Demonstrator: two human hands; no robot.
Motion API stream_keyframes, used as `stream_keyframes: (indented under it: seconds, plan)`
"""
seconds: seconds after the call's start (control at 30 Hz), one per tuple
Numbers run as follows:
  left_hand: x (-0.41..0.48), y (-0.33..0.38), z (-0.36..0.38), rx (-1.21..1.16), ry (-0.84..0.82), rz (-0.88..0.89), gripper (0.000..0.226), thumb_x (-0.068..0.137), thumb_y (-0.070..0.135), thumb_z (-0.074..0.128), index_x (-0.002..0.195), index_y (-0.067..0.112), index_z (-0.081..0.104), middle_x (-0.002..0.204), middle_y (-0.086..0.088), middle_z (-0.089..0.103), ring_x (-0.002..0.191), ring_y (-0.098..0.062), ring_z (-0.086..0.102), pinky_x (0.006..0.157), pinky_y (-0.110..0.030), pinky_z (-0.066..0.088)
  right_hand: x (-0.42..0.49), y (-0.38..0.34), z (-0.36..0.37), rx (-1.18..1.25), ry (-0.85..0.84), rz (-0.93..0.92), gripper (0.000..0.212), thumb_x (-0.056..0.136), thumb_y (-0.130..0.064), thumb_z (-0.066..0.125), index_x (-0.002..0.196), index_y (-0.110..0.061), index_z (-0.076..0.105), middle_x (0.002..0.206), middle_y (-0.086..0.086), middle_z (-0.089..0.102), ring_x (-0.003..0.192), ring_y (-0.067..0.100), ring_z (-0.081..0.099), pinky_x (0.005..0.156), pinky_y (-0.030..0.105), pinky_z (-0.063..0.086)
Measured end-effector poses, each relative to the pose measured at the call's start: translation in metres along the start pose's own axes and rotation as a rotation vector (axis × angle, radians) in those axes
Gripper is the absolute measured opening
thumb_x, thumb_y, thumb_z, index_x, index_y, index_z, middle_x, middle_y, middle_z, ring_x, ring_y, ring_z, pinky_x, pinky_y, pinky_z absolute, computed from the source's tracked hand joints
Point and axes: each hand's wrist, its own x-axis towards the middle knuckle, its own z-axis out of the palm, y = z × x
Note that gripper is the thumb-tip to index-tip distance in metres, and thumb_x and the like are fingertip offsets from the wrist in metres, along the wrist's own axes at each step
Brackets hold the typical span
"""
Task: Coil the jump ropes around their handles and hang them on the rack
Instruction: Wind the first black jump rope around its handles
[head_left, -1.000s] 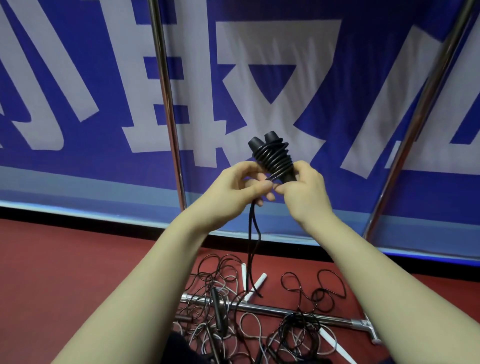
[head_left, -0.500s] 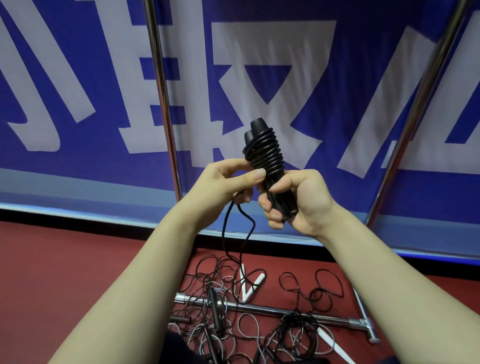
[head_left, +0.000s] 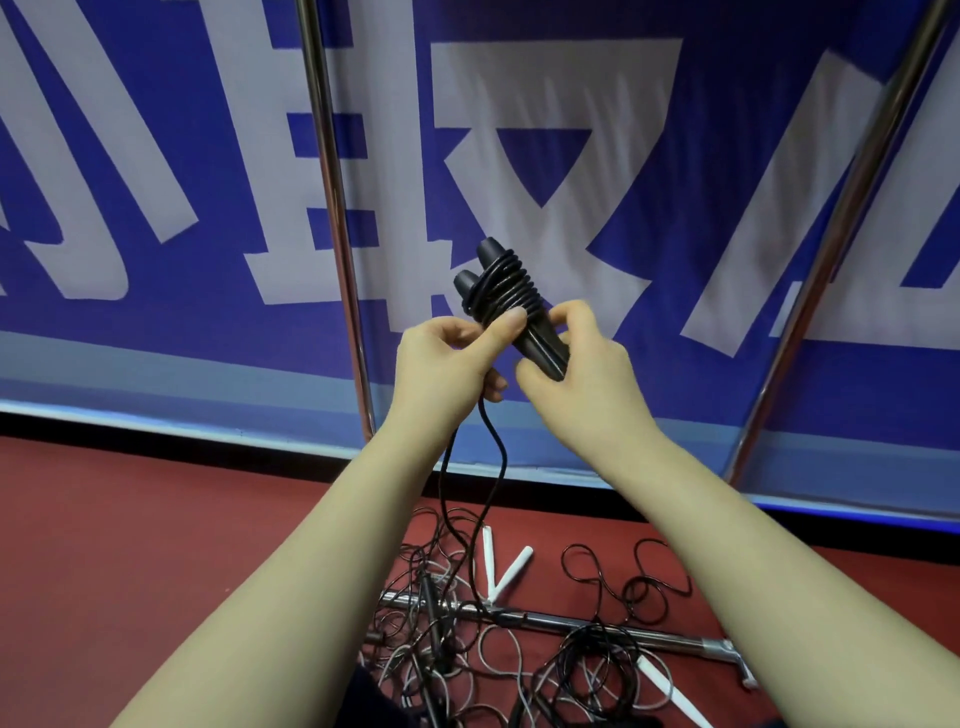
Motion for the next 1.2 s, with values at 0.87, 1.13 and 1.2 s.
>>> stream_keyframes:
  seconds: [0.87, 1.13, 1.2]
  plan:
    - [-0.006, -0.012, 0.005, 0.360, -0.378, 0.299, 0.014, 0.103, 0.011, 0.044, 0.109, 0.019, 0.053, 0.091, 0.004, 0.066, 0.086, -0.014, 0.062, 0.082, -0.029, 0.051, 0.004, 0.014, -0.011, -0.186, 0.153, 0.067, 0.024, 0.092, -0.002, 0.045, 0.099, -0.012, 0.024, 0.073, 0.007, 0.048, 0.068, 0.032, 0.045, 0.052, 0.036, 0.029]
    - [-0.005, -0.010, -0.002, -0.219, -0.734, -0.259, 0.021, 0.104, 0.014, 0.042, 0.090, 0.008, 0.056, 0.068, -0.001, 0.058, 0.059, -0.014, 0.056, 0.064, -0.025, 0.054, 0.000, 0.017, -0.013, -0.214, 0.151, 0.053, 0.026, 0.092, -0.001, 0.047, 0.102, -0.013, 0.026, 0.084, 0.012, 0.057, 0.074, 0.035, 0.049, 0.058, 0.037, 0.033]
    - [-0.003, -0.009, 0.001, -0.287, -0.675, -0.288, 0.026, 0.105, 0.016, 0.039, 0.085, 0.010, 0.053, 0.058, 0.004, 0.046, 0.049, -0.008, 0.034, 0.048, -0.017, 0.032, 0.002, 0.016, -0.013, -0.193, 0.161, 0.062, 0.024, 0.092, -0.002, 0.046, 0.101, -0.012, 0.026, 0.082, 0.013, 0.056, 0.073, 0.036, 0.048, 0.057, 0.037, 0.032]
